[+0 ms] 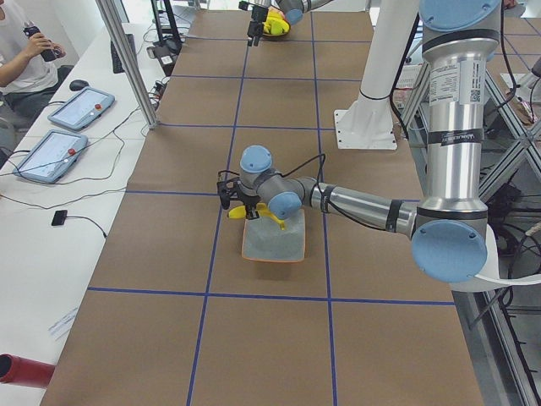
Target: Transfer all bananas from basket to plate
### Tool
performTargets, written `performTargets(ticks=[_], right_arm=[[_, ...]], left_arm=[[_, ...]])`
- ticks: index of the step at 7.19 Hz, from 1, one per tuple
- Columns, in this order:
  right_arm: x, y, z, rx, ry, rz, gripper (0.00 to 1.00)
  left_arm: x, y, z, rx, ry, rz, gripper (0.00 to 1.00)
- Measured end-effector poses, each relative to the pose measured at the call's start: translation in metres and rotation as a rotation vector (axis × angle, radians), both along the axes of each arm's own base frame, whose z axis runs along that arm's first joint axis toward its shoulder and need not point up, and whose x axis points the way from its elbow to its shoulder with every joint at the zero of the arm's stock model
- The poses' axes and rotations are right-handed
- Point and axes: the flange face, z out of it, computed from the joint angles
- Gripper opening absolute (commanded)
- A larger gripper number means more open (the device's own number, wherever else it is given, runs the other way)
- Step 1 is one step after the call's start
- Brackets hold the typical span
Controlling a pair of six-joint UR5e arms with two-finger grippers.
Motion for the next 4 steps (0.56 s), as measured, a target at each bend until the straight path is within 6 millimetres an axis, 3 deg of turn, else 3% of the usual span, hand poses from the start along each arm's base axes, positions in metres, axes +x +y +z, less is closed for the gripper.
performTargets(ticks=[4], right_arm=[[-0.003, -0.004, 0.007, -0.005, 0.015, 0.014, 1.0]], left_arm=[[-0.003, 0.017, 0.038, -0.042, -0.07, 0.042, 0.0]])
